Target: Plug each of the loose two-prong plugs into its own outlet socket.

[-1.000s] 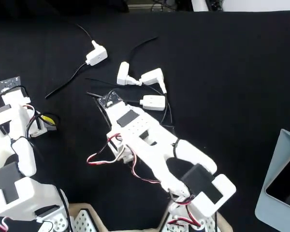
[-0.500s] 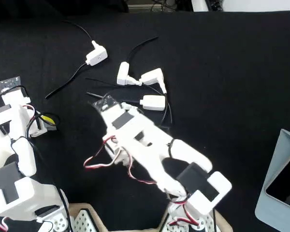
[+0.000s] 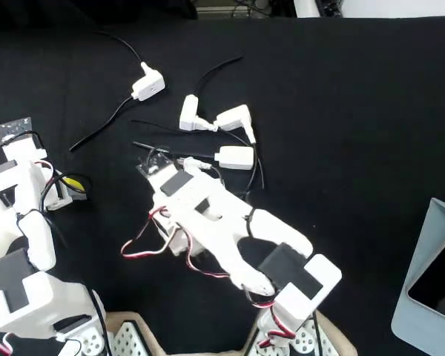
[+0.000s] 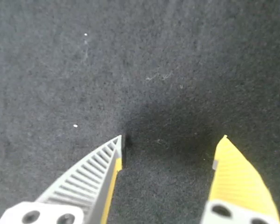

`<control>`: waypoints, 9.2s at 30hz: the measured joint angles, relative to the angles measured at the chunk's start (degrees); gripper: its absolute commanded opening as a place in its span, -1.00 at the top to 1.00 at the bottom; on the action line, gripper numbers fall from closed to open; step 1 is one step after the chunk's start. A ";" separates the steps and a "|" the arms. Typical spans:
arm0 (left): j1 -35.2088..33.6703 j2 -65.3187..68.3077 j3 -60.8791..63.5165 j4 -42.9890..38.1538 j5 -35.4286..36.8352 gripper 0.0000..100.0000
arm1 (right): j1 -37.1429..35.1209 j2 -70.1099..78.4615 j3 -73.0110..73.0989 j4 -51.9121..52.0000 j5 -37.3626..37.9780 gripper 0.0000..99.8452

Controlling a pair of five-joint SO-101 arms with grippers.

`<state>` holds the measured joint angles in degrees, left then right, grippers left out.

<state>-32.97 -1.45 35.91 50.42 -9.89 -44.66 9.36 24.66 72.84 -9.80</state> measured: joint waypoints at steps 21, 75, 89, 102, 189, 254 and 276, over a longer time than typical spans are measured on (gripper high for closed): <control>0.00 0.18 0.00 0.00 0.00 0.39 | 4.04 0.44 -7.74 7.12 0.00 0.63; 0.00 0.18 0.00 0.00 0.00 0.39 | 0.88 8.97 -8.00 5.71 0.70 0.84; 0.00 0.18 0.00 0.00 0.00 0.39 | 0.97 8.97 -8.00 5.80 0.70 0.98; 0.00 0.18 0.00 0.00 0.00 0.39 | 1.05 8.97 -8.00 6.33 0.70 0.82; 0.00 0.18 0.00 0.00 0.00 0.39 | 0.97 -1.32 -13.98 15.91 0.70 0.98; 39.03 -57.49 16.53 7.21 10.46 0.38 | 3.16 -53.54 33.76 -33.76 0.44 0.98; 32.97 -66.55 20.13 9.85 9.58 0.38 | 24.70 -53.54 32.88 -32.00 0.44 0.98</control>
<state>0.00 -68.00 56.04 60.26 -0.31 -19.96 -44.18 57.54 40.84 -9.36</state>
